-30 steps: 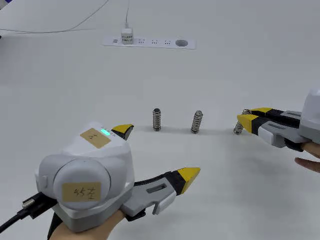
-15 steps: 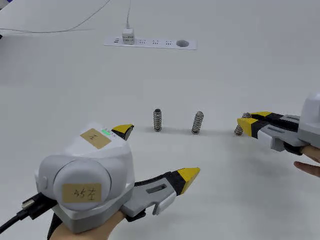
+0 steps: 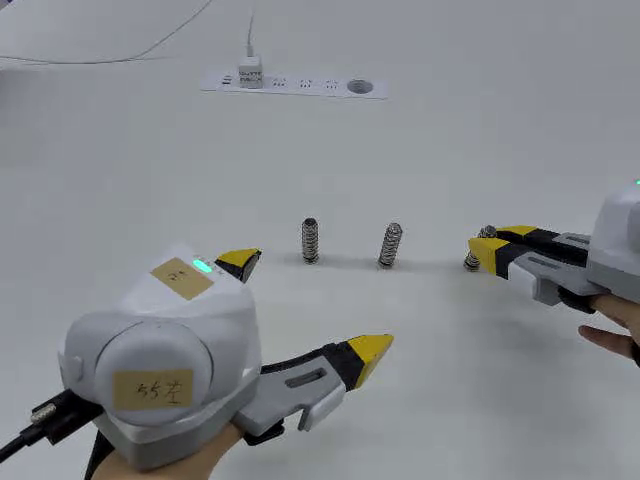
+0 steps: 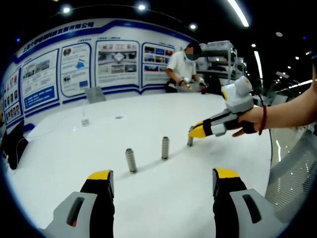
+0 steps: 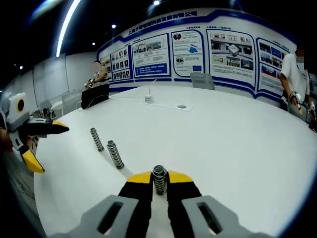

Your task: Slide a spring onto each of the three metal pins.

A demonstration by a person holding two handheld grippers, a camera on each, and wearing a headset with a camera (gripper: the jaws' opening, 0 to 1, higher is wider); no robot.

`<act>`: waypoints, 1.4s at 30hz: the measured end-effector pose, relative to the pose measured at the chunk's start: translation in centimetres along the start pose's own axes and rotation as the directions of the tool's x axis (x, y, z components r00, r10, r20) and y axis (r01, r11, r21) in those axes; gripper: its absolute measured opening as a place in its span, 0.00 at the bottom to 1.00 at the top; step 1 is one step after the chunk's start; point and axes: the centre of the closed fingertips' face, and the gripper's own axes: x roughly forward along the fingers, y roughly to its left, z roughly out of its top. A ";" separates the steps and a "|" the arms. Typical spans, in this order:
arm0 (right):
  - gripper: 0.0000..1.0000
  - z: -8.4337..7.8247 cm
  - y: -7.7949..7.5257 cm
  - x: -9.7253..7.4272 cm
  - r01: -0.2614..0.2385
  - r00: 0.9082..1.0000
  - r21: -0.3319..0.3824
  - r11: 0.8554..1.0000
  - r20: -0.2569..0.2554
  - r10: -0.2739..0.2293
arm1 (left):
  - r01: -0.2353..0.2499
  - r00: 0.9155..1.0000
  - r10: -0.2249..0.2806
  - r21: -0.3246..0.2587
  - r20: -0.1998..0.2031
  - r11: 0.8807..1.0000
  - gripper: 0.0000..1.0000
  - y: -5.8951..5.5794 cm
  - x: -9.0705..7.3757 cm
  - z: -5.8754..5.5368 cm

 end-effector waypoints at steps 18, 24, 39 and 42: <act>0.13 -0.2 0.3 0.0 -0.007 1.000 -0.007 1.000 -0.004 0.007 | -0.009 1.000 0.009 0.004 -0.003 1.000 0.83 0.2 -0.2 0.0; 0.19 -0.4 0.4 -0.2 -0.005 1.000 -0.003 1.000 -0.011 0.005 | -0.014 1.000 0.014 0.003 0.000 1.000 0.83 0.5 -0.3 0.1; 0.31 0.5 1.3 -1.6 -0.014 1.000 -0.004 1.000 0.004 0.014 | -0.038 0.999 0.038 0.001 -0.030 0.999 0.82 1.9 -0.5 0.3; 0.34 0.6 1.5 -1.9 -0.017 1.000 -0.003 1.000 0.005 0.017 | -0.037 0.999 0.037 0.006 -0.032 0.999 0.82 2.0 -0.6 0.4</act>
